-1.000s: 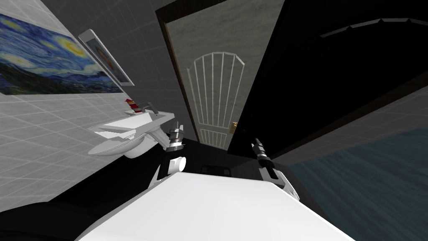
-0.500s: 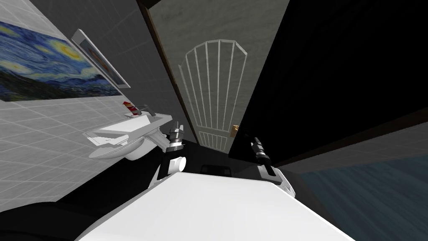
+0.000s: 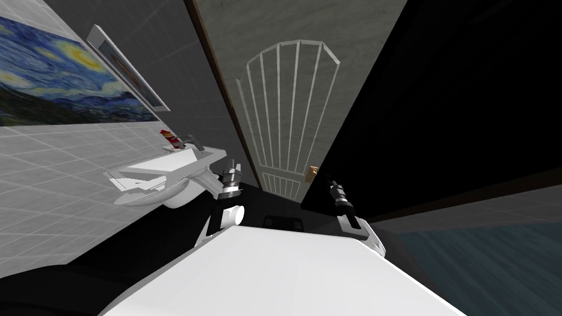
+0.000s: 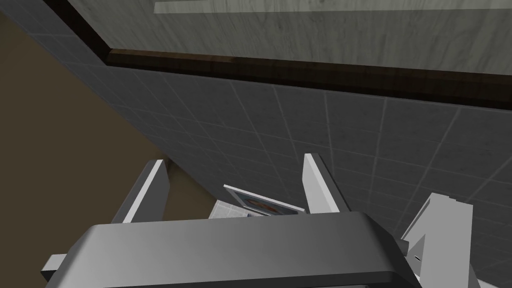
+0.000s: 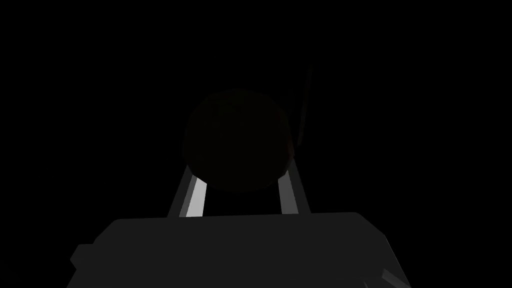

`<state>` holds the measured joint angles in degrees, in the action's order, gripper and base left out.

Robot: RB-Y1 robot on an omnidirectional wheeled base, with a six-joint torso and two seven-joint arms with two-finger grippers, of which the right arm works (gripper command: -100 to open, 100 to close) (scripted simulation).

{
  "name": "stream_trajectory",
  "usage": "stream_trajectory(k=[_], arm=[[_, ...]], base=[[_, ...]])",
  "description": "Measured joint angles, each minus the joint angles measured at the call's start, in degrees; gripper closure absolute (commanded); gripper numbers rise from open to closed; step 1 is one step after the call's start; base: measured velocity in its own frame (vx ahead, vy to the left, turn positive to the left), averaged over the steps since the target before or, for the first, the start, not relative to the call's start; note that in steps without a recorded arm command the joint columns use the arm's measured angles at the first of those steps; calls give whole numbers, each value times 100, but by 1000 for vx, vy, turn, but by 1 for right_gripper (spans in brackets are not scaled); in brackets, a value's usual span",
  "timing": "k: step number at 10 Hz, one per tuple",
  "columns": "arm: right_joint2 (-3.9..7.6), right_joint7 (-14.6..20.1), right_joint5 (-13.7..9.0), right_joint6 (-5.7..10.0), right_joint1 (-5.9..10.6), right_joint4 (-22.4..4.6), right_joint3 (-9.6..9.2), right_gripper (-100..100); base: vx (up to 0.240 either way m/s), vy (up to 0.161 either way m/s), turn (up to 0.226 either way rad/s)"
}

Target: Pull the door open

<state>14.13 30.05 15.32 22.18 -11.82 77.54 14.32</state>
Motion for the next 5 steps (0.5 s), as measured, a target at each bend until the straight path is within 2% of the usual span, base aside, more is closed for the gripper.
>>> stream_trajectory(k=[2, 3, 5], arm=[[0, 0, 0, -7, -15, -10, 3, 100], [-2, 0, 0, -10, -21, -15, 3, -100], [25, 45, 11, -12, -120, 31, 12, -100]], base=[[-10, -5, -9], [-162, -12, -80], [-202, -26, -26]])
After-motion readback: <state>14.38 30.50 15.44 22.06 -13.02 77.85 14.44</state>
